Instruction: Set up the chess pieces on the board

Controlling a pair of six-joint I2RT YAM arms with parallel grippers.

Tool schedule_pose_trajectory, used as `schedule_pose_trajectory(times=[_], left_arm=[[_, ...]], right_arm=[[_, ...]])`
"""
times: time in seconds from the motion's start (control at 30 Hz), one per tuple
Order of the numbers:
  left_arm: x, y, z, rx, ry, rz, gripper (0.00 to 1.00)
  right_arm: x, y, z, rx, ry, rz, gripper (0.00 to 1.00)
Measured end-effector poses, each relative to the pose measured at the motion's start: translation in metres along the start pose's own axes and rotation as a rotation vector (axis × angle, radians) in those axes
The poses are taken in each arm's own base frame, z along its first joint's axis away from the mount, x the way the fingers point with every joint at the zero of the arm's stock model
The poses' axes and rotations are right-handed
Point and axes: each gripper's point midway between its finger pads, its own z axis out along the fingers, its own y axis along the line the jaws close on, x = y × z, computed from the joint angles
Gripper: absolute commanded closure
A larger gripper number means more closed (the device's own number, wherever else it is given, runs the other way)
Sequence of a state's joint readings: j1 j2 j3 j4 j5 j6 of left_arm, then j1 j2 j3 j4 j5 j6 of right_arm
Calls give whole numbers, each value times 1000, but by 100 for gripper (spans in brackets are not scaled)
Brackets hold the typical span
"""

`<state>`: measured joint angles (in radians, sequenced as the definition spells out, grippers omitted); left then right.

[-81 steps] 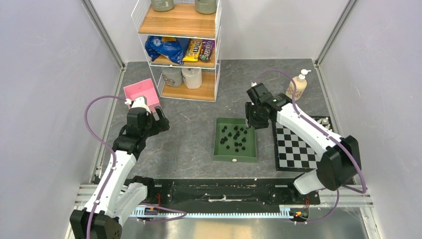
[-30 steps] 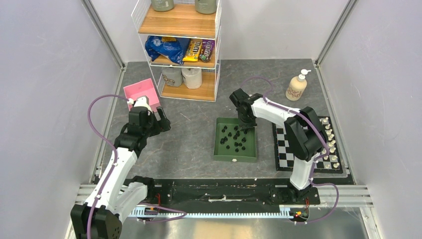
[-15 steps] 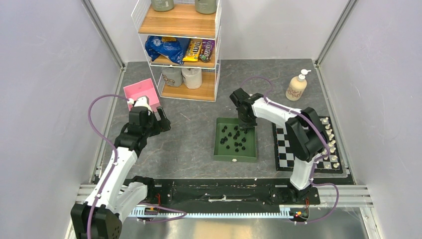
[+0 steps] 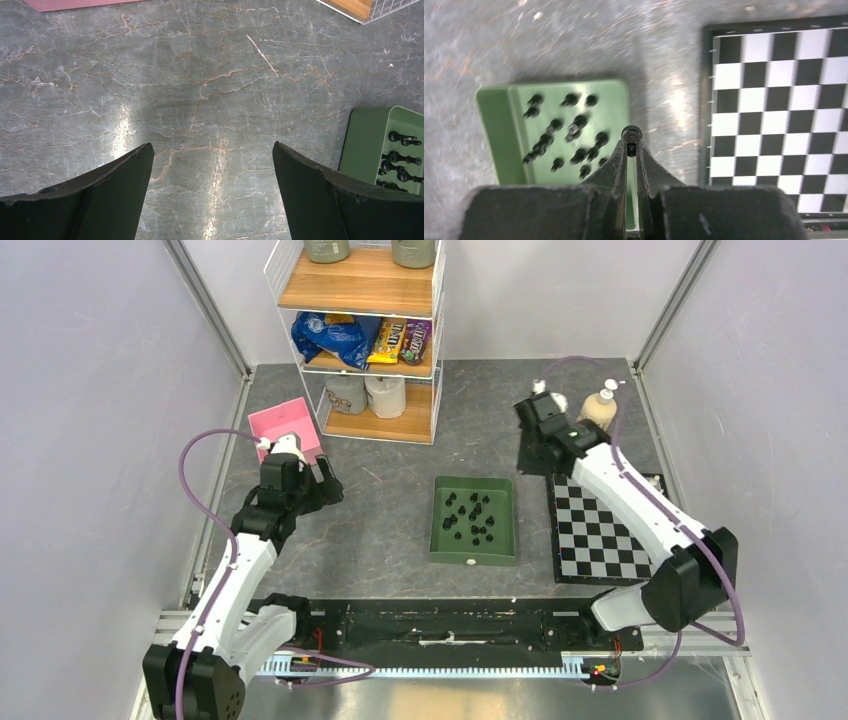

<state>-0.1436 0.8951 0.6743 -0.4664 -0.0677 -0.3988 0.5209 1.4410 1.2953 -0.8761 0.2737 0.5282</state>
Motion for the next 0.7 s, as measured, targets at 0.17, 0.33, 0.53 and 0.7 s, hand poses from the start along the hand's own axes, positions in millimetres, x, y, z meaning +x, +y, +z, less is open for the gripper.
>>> schedule_pose_trajectory(times=[0.17,0.33,0.53,0.7], left_arm=[[-1,0,0,0,-1,0,4],[-1,0,0,1,-1,0,4],[-1,0,0,1,-1,0,4],[-1,0,0,1,-2,-1,4]], right_arm=[[-22,-76,5,127,-20,177,90],[-13,-130,21,230,38,283,90],[-3,-157,54,256,126,365,90],[5,-165,84,254,184,388,90]])
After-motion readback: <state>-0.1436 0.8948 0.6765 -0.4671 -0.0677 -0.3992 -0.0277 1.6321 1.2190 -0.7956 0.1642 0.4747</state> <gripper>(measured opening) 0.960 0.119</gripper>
